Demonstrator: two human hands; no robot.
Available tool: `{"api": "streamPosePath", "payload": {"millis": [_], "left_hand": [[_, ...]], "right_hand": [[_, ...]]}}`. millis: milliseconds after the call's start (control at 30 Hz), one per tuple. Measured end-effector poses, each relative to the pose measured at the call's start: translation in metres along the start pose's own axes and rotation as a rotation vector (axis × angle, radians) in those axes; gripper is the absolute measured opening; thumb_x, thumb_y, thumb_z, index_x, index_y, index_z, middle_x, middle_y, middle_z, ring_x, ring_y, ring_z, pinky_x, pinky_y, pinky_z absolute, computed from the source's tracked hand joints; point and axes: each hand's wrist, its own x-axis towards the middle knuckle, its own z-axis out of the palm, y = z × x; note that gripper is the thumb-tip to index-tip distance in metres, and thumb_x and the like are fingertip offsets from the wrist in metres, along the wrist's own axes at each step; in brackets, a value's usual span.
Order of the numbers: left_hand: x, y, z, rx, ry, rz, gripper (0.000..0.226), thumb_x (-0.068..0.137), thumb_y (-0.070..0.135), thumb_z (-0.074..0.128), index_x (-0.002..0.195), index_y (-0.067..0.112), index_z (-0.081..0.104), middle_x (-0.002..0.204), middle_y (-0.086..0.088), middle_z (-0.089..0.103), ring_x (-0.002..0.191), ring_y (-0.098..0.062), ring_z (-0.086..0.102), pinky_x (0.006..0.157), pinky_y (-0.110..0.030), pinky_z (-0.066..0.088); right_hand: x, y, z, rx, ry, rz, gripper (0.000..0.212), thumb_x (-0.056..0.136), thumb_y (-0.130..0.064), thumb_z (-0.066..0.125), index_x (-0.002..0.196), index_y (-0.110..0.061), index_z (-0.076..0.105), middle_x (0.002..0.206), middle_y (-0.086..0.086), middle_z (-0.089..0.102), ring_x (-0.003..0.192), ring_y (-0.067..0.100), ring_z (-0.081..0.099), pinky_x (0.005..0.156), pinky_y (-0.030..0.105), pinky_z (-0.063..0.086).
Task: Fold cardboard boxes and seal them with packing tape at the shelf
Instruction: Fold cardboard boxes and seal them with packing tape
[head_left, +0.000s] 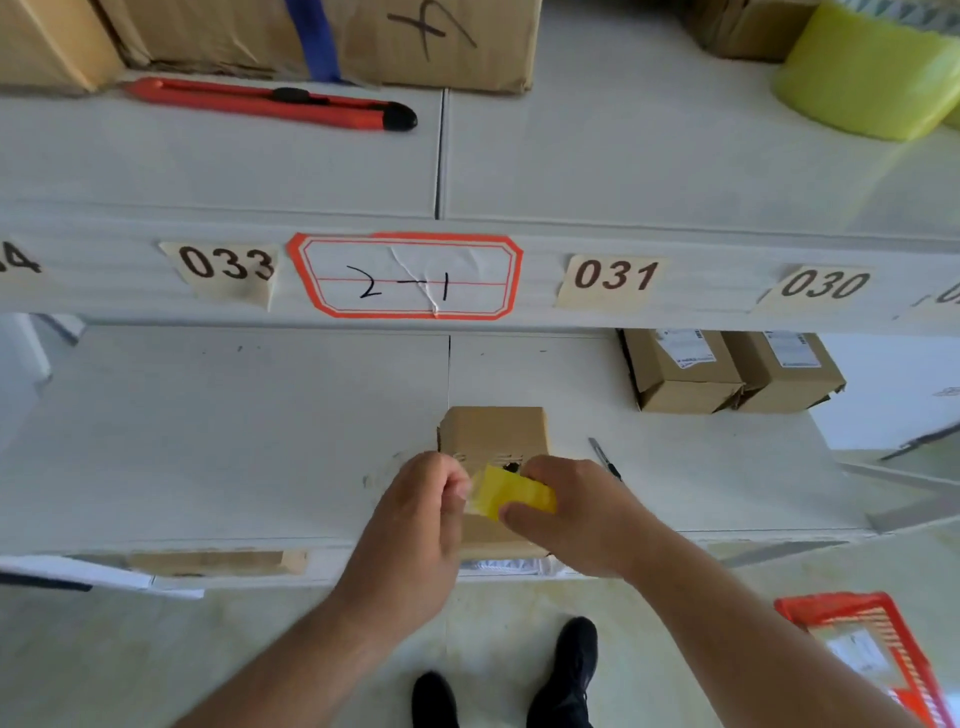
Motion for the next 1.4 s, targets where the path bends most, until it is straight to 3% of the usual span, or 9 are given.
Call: {"api": "streamPosePath", "payload": {"millis": [167, 300, 367, 433, 533, 700, 1100, 1233, 1400], "left_hand": [[0.015, -0.005, 0.005, -0.424, -0.101, -0.580, 0.017, 0.109, 0.017, 0.046, 0.100, 0.023, 0.059, 0.072, 0.008, 0.062, 0.067, -0.008, 0.065, 0.077, -0.038, 0.057], [0.017, -0.005, 0.006, -0.587, -0.098, -0.683, 0.031, 0.110, 0.016, 0.044, 0.087, 0.013, 0.066, 0.072, 0.002, 0.058, 0.064, -0.009, 0.059, 0.084, -0.042, 0.056], [0.016, -0.006, 0.004, -0.640, -0.130, -0.720, 0.037, 0.109, 0.032, 0.048, 0.084, 0.013, 0.067, 0.073, 0.002, 0.057, 0.065, -0.011, 0.057, 0.085, -0.046, 0.056], [0.016, -0.004, 0.002, -0.607, -0.188, -0.730, 0.036, 0.103, 0.049, 0.055, 0.088, 0.020, 0.070, 0.072, 0.006, 0.058, 0.067, -0.011, 0.058, 0.081, -0.037, 0.055], [0.015, 0.002, 0.005, -0.561, -0.155, -0.695, 0.014, 0.100, 0.025, 0.064, 0.089, 0.020, 0.071, 0.072, 0.008, 0.063, 0.069, -0.012, 0.059, 0.068, -0.021, 0.050], [0.011, 0.014, 0.007, -0.507, -0.043, -0.602, 0.022, 0.105, 0.019, 0.056, 0.089, 0.010, 0.067, 0.081, -0.002, 0.076, 0.071, -0.020, 0.069, 0.064, -0.016, 0.052], [0.011, 0.025, 0.007, -0.579, 0.019, -0.576, 0.020, 0.102, 0.011, 0.060, 0.085, 0.002, 0.067, 0.070, -0.012, 0.071, 0.061, -0.023, 0.065, 0.070, -0.046, 0.059], [0.007, 0.024, 0.003, -0.587, 0.093, -0.571, 0.015, 0.103, 0.009, 0.059, 0.091, 0.001, 0.065, 0.069, -0.010, 0.071, 0.060, -0.023, 0.069, 0.067, -0.042, 0.063], [0.013, -0.011, -0.001, -0.555, 0.236, -0.616, 0.015, 0.102, 0.011, 0.062, 0.090, 0.001, 0.065, 0.074, -0.011, 0.072, 0.060, -0.021, 0.068, 0.064, -0.039, 0.063]], "right_hand": [[0.010, -0.013, -0.008, -0.202, 0.088, 0.048, 0.051, 0.087, -0.077, 0.053, 0.079, -0.027, 0.050, 0.067, -0.007, 0.055, 0.074, 0.016, 0.056, 0.056, 0.026, 0.036], [0.013, -0.019, -0.013, -0.254, 0.120, 0.074, 0.050, 0.087, -0.081, 0.050, 0.084, -0.031, 0.055, 0.070, -0.007, 0.057, 0.076, 0.017, 0.058, 0.057, 0.027, 0.038], [0.013, -0.019, -0.014, -0.254, 0.115, 0.081, 0.051, 0.087, -0.080, 0.050, 0.083, -0.029, 0.057, 0.071, -0.006, 0.059, 0.077, 0.017, 0.060, 0.059, 0.028, 0.040], [0.012, -0.020, -0.015, -0.258, 0.113, 0.080, 0.053, 0.087, -0.079, 0.050, 0.079, -0.028, 0.056, 0.070, -0.005, 0.059, 0.075, 0.016, 0.059, 0.057, 0.028, 0.038], [0.009, -0.021, -0.017, -0.286, 0.093, 0.074, 0.055, 0.088, -0.078, 0.051, 0.072, -0.025, 0.052, 0.067, -0.004, 0.057, 0.069, 0.015, 0.055, 0.054, 0.029, 0.034], [0.003, -0.021, -0.019, -0.280, 0.089, 0.047, 0.057, 0.089, -0.077, 0.051, 0.069, -0.024, 0.045, 0.065, -0.003, 0.052, 0.064, 0.014, 0.050, 0.055, 0.030, 0.034], [-0.004, -0.016, -0.028, -0.274, 0.106, -0.055, 0.063, 0.085, -0.082, 0.052, 0.078, -0.020, 0.057, 0.067, -0.002, 0.058, 0.066, 0.014, 0.056, 0.054, 0.029, 0.037], [-0.011, -0.002, -0.047, -0.090, -0.031, -0.040, 0.060, 0.073, -0.080, 0.068, 0.073, -0.021, 0.056, 0.066, -0.006, 0.057, 0.057, 0.006, 0.052, 0.054, 0.026, 0.041], [0.013, 0.046, -0.079, -0.446, -0.127, 0.056, 0.073, 0.061, -0.093, 0.056, 0.074, -0.021, 0.064, 0.075, -0.004, 0.064, 0.072, 0.009, 0.060, 0.063, 0.032, 0.046]]}}
